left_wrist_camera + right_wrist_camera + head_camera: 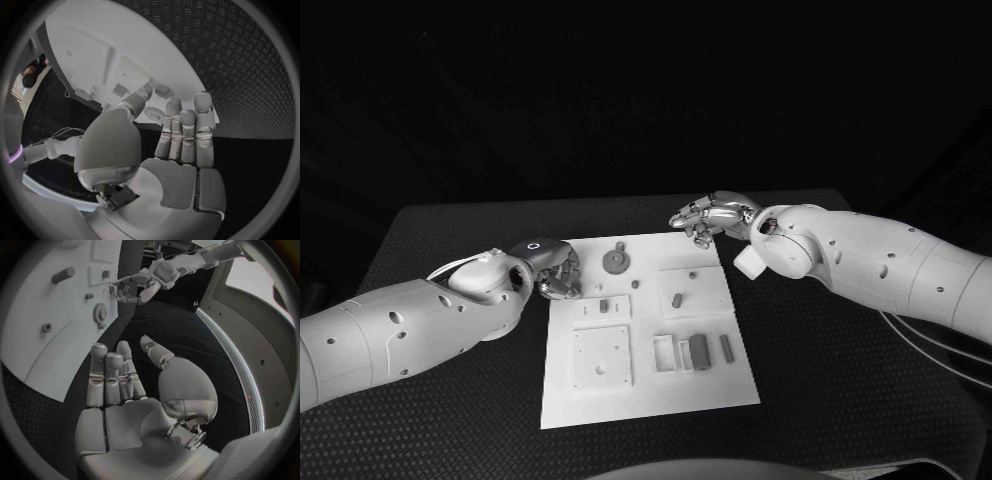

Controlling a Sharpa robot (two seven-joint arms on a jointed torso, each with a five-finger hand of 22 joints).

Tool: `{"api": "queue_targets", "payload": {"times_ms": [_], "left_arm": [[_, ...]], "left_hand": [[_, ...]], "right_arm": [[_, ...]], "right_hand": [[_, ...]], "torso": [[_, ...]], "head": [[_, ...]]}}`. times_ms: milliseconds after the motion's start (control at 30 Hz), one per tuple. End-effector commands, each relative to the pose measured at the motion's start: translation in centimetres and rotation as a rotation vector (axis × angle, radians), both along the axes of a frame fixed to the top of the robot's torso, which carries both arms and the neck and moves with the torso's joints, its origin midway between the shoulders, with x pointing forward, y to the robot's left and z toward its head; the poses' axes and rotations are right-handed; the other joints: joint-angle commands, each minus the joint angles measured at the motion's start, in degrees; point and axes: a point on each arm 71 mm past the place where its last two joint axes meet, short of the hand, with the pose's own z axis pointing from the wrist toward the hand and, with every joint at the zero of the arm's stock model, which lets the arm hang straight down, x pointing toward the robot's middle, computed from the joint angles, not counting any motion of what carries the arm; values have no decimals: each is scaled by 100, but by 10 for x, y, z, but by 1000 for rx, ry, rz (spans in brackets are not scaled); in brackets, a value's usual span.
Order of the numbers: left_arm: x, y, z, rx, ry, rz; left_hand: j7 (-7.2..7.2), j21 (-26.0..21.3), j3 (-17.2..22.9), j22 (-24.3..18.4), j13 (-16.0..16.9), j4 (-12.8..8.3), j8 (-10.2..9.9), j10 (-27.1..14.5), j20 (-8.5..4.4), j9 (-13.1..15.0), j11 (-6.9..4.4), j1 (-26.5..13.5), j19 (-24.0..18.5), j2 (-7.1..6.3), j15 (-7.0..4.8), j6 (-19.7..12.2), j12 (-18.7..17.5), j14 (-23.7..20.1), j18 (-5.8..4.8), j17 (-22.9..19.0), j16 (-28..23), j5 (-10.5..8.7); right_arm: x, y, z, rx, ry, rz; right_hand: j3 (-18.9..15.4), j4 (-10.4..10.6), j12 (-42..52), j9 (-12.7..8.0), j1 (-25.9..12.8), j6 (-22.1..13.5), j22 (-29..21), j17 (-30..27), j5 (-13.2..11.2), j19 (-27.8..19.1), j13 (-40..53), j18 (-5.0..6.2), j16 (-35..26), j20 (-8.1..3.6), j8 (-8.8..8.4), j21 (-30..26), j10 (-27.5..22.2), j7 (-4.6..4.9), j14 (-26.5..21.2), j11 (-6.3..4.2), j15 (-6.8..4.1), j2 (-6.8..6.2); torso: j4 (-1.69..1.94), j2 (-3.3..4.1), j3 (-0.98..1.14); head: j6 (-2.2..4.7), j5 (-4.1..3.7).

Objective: Assemble the parts on the task board

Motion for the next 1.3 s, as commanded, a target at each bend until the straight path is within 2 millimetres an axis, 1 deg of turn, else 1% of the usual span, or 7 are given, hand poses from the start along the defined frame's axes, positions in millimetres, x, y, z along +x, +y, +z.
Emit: {"api": "queue_targets", "payload": {"times_ms": [33,100,167,633,767,1067,1300], "left_arm": [[-1,-2,1,-10,-21,-16],[-1,-2,0,-6,-15,-17],[-2,-3,-1,-3,-8,-18],[0,-1,-7,19,7,7],[1,1,-7,24,9,17],[1,3,-7,28,10,25],[1,1,-9,35,28,17]], "left_hand": [[-70,78,-5,135,13,-80,128,79,-27,98,-65,67,96,105,-82,155,63,27,481,35,82,-6],[-135,136,-27,143,21,-125,236,163,-59,184,-106,103,149,175,-120,279,96,71,477,68,132,-5],[-158,169,-50,141,17,-150,273,194,-78,230,-126,101,167,202,-142,301,99,89,470,86,153,-7],[-154,202,-78,134,-1,-139,279,199,-105,283,-134,36,159,219,-154,255,73,90,449,104,156,-6],[-124,206,-83,130,-16,-112,244,160,-116,292,-118,-12,141,186,-141,180,41,76,436,109,144,-7],[2,204,-70,121,-41,-13,60,7,-112,247,-38,-125,97,2,-71,-116,-31,43,420,130,124,-6],[8,204,-65,121,-40,13,50,-1,-104,243,-31,-146,92,-12,-63,-122,-30,38,424,134,122,-5]], "right_arm": [[-1,1,0,7,-1,10],[-1,1,0,8,-1,10],[-1,1,0,8,-1,10],[0,1,0,7,-1,10],[0,1,0,7,-1,9],[0,0,-1,7,0,8],[-1,1,-1,7,0,9]], "right_hand": [[2,24,23,-7,-65,-6,93,-10,22,2,-6,114,-24,-51,-24,-36,-34,39,-45,18,-10,14],[2,24,23,-7,-65,-6,93,-10,22,2,-6,114,-24,-51,-24,-36,-34,39,-45,18,-10,14],[2,24,23,-7,-65,-6,94,-10,22,2,-6,114,-24,-51,-23,-36,-34,39,-45,18,-10,14],[2,26,24,-7,-67,-6,94,-10,21,1,-8,114,-24,-51,-23,-37,-35,39,-45,18,-10,14],[1,26,25,-8,-67,-7,94,-10,21,1,-8,114,-24,-51,-23,-37,-35,39,-45,18,-10,13],[1,27,25,-8,-67,-7,94,-10,21,1,-9,114,-24,-51,-23,-37,-35,39,-46,18,-10,13],[2,27,26,-8,-67,-7,94,-10,22,1,-10,114,-24,-51,-23,-37,-35,39,-46,18,-10,12]], "torso": [[-2,1,4],[-3,2,3],[-2,2,2],[2,3,-3],[0,2,-5],[0,1,-5],[1,1,-1]], "head": [[-3,6],[-3,6],[-6,7],[-18,-10],[-18,-13],[-22,-17],[-21,-19]]}}
